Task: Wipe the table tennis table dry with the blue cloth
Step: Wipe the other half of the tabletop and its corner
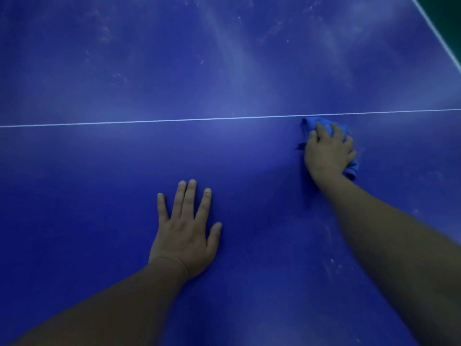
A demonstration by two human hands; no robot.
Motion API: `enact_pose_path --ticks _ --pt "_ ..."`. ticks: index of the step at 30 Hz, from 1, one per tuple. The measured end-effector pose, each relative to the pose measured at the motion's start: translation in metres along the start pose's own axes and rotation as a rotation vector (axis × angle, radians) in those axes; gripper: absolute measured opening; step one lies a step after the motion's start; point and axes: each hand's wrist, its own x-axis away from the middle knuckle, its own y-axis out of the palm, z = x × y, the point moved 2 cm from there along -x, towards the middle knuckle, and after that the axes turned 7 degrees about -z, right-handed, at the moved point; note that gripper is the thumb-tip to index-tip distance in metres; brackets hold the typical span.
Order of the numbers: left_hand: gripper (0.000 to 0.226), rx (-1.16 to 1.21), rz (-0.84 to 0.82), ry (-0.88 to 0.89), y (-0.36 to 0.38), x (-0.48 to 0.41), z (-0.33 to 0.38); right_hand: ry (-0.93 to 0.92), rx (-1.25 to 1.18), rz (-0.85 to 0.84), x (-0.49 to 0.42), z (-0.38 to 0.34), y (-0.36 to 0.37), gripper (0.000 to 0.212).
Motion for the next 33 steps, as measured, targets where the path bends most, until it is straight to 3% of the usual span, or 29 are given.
enact_pose_path --ticks 2,6,9,12,13,15,17,18,21,24,27,29,31,33 --pt "0.072 0.008 -0.022 0.005 0.000 0.000 0.000 -0.063 0.030 -0.010 0.016 -0.010 0.007 0.045" --pt "0.074 0.020 -0.050 0.013 -0.001 0.000 -0.001 -0.601 0.072 0.043 0.123 -0.054 0.034 0.040" --pt "0.080 0.077 -0.068 0.028 -0.008 0.003 -0.003 -0.921 0.030 -0.090 0.229 -0.021 0.038 0.034" --pt "0.094 0.068 -0.155 0.047 -0.013 0.003 -0.004 -1.183 0.081 -0.121 0.232 0.023 0.031 0.031" --pt "0.099 0.072 -0.185 0.056 -0.016 0.000 -0.006 -1.155 0.132 -0.069 0.209 0.029 0.030 0.030" --pt "0.106 0.100 -0.292 0.068 -0.022 -0.001 -0.009 -0.807 0.137 0.009 0.160 0.034 0.014 0.034" --pt "0.100 0.117 -0.348 0.073 -0.030 0.007 -0.014 -0.440 0.092 -0.054 0.148 0.032 0.005 0.041" --pt "0.093 0.138 -0.322 0.079 -0.030 0.011 -0.016 -0.403 0.085 -0.070 0.162 0.027 0.011 0.042" --pt "0.083 0.216 -0.113 0.081 -0.017 0.053 -0.013 -0.672 0.077 0.015 0.260 0.014 0.031 0.040" --pt "0.073 0.334 0.022 0.119 0.008 0.122 0.010 -0.939 0.084 -0.141 0.415 0.056 0.046 0.038" --pt "0.063 0.296 0.009 0.179 0.031 0.181 0.036 -1.119 0.105 -0.283 0.520 0.113 0.042 0.035" --pt "0.060 0.243 -0.003 0.201 0.042 0.210 0.049 -1.246 0.142 -0.283 0.525 0.136 0.041 0.033" --pt "0.059 0.200 0.002 0.183 0.047 0.229 0.056 -1.217 0.140 -0.208 0.486 0.140 0.043 0.032" --pt "0.060 0.164 -0.007 0.170 0.051 0.243 0.061 -0.953 0.121 -0.107 0.422 0.134 0.038 0.037"
